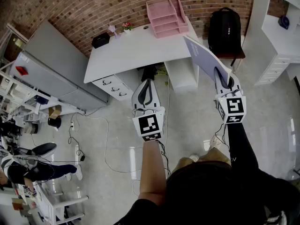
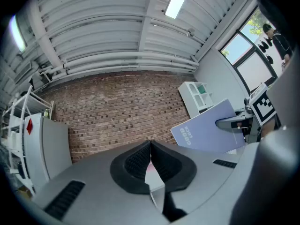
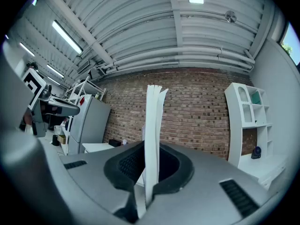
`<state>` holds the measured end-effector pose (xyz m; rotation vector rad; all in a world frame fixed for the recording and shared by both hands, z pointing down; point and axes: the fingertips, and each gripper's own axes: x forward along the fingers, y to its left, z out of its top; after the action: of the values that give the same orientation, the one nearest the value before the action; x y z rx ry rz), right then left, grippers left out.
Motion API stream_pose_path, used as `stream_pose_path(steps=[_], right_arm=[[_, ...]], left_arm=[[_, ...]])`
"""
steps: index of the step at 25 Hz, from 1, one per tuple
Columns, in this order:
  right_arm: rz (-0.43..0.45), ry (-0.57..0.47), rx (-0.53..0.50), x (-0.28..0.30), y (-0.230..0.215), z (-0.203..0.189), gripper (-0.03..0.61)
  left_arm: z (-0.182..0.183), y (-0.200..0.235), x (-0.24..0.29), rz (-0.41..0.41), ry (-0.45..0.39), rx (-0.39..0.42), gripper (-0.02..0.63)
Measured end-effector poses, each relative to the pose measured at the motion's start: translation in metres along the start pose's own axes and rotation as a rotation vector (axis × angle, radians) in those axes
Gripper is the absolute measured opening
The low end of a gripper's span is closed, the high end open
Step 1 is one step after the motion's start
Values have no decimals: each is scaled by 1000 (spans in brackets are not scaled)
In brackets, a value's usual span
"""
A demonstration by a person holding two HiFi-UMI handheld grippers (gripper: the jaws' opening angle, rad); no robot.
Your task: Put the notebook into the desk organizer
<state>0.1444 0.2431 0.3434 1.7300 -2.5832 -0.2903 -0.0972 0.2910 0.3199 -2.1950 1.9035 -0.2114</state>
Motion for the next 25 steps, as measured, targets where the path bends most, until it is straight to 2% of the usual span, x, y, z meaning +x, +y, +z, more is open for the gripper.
stream_pose_path(steps=[8,14,25], right_arm=[[-6,2,-1,-5,8,4,48],[-7,6,39,-5,9,1,48],[-4,-15,62,26,-13,-10,48]], left_arm=[[2,5,-6,-7,-13,-9,17],[-1,4,-3,-24,-5,-10,17],[-7,-6,37,-37,-10,-14,15]])
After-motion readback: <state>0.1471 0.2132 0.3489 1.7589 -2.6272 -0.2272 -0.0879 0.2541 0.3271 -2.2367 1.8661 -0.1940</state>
